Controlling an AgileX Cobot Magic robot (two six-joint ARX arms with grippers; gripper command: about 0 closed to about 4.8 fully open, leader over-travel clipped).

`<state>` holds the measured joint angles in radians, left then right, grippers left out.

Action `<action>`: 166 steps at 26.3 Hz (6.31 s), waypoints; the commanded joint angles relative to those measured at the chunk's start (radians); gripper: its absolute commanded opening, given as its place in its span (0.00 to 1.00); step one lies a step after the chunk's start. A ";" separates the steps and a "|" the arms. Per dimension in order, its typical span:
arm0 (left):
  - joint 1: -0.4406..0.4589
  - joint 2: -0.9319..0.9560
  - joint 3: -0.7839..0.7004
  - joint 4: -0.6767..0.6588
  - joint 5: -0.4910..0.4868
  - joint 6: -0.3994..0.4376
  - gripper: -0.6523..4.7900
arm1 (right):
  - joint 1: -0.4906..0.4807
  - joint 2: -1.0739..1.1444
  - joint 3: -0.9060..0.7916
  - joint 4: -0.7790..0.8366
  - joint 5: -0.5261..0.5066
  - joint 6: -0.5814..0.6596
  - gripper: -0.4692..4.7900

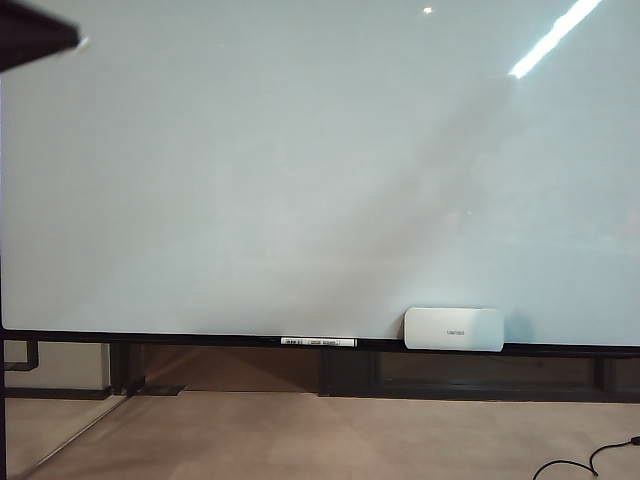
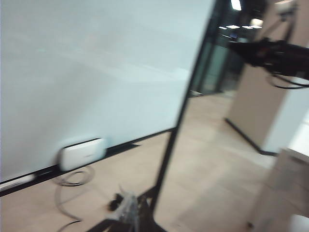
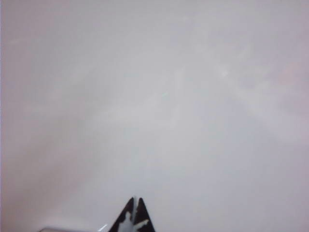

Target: Reach to the right to find the marker pen, pick it up, and write the number 18 on the whiteboard.

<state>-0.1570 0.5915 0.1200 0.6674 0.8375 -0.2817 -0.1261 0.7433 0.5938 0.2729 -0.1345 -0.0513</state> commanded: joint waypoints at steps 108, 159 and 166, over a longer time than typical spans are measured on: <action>-0.212 0.735 0.192 0.148 -0.456 0.270 0.11 | -0.790 1.817 1.059 0.728 -0.685 0.100 0.46; -0.212 0.735 0.192 0.140 -0.459 0.268 0.11 | -0.750 1.835 1.227 0.673 -0.633 0.137 0.54; -0.212 0.735 0.192 0.131 -0.460 0.274 0.11 | -0.740 1.835 1.256 0.639 -0.650 0.141 0.53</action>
<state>-0.3687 1.3296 0.3080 0.7929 0.3775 -0.0158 -0.8726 2.5835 1.8408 0.9176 -0.7815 0.0853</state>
